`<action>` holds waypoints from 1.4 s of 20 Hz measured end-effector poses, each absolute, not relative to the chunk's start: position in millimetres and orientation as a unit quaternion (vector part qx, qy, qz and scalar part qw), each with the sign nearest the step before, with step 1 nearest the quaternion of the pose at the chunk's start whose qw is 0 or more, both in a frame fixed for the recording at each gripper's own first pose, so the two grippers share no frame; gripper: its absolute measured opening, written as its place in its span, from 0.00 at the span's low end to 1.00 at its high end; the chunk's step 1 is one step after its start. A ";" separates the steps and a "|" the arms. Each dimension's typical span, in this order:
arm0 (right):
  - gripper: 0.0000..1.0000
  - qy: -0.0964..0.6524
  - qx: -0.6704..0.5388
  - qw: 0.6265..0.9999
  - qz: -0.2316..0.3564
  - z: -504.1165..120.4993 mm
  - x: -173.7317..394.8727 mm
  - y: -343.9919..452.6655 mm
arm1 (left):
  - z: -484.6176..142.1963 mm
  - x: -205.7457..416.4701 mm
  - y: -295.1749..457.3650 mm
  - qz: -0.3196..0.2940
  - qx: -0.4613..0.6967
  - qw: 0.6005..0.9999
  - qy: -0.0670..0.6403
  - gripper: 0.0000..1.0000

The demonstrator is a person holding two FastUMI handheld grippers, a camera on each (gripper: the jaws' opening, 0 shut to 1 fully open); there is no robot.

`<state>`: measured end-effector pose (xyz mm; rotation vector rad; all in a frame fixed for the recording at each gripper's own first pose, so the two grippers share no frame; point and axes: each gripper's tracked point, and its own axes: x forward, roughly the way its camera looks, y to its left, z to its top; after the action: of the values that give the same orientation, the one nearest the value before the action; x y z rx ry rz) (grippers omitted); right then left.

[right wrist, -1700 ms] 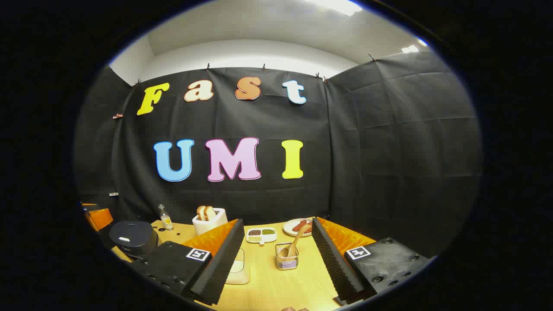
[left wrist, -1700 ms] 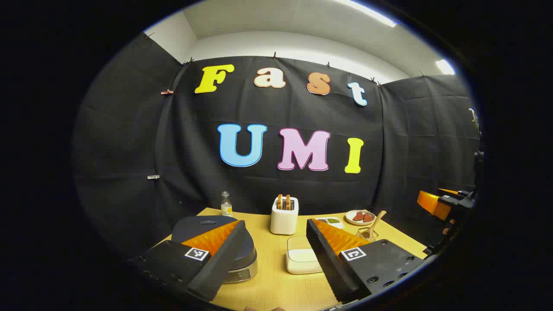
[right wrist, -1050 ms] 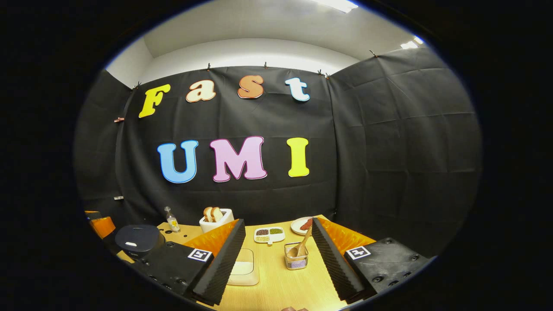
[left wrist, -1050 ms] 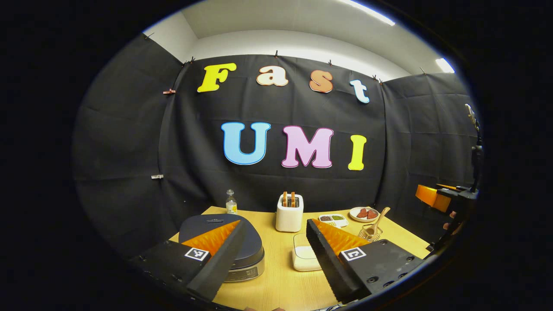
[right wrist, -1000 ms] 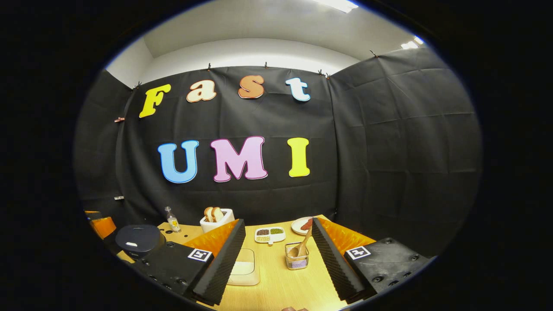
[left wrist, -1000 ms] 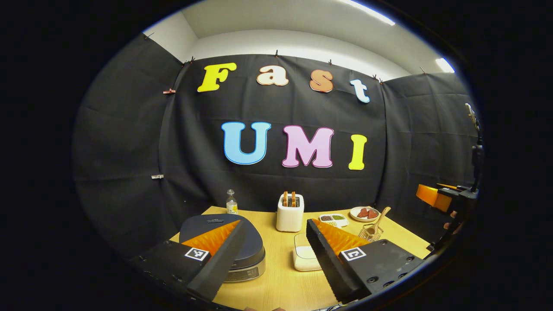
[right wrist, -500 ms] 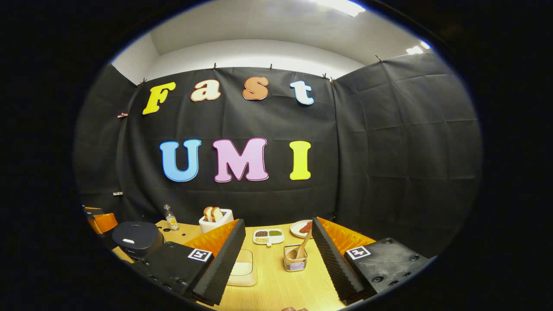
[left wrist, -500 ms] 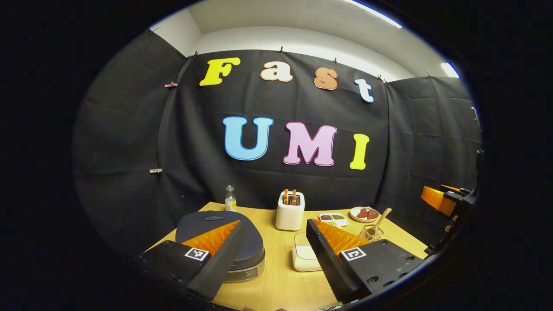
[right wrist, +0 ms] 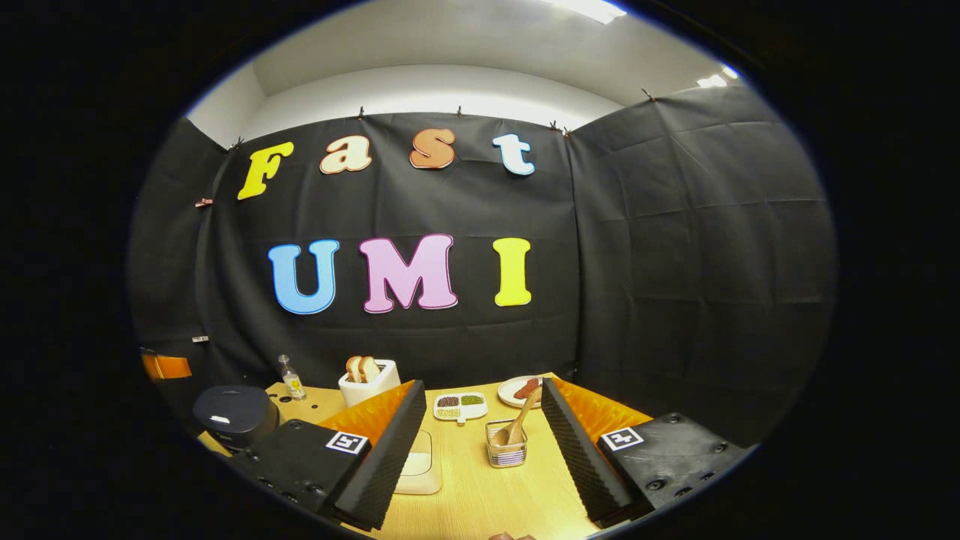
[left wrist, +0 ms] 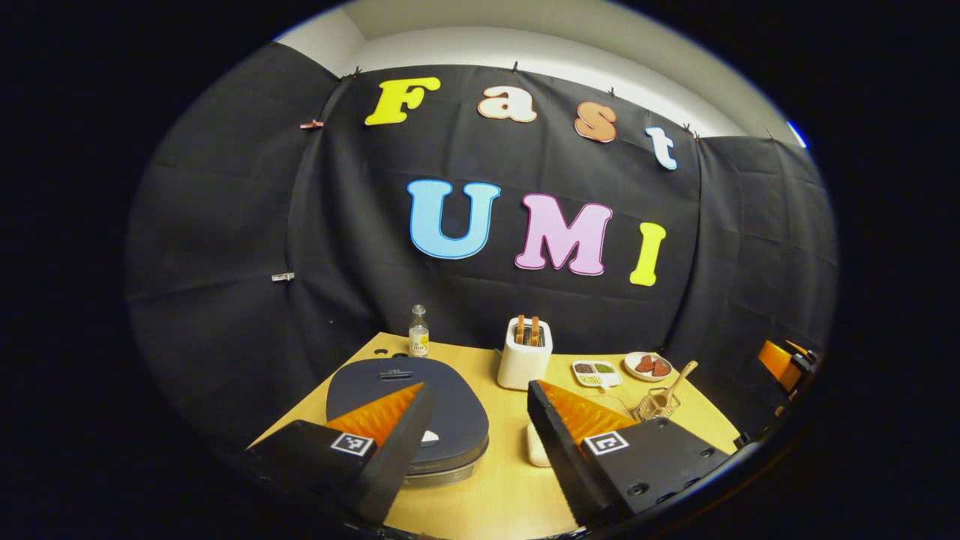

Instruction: Close the left gripper, press the button to open the rice cooker; take a wooden spoon from the chopstick holder with the right hand, scoop a spoonful of rice and pour it into the rice cooker, then put the wooden spoon back into the chopstick holder.

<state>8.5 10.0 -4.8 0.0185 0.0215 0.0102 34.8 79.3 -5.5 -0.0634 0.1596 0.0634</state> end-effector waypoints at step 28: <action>0.97 0.077 -0.016 0.997 -0.008 -41.2 4.7 -21.0 | -150.9 95.3 142.4 0.056 -0.095 0.957 0.270 0.06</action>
<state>4.7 -21.0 -41.2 -0.0326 0.1544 -0.0154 95.3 142.4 -150.9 -0.1919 0.5486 0.1129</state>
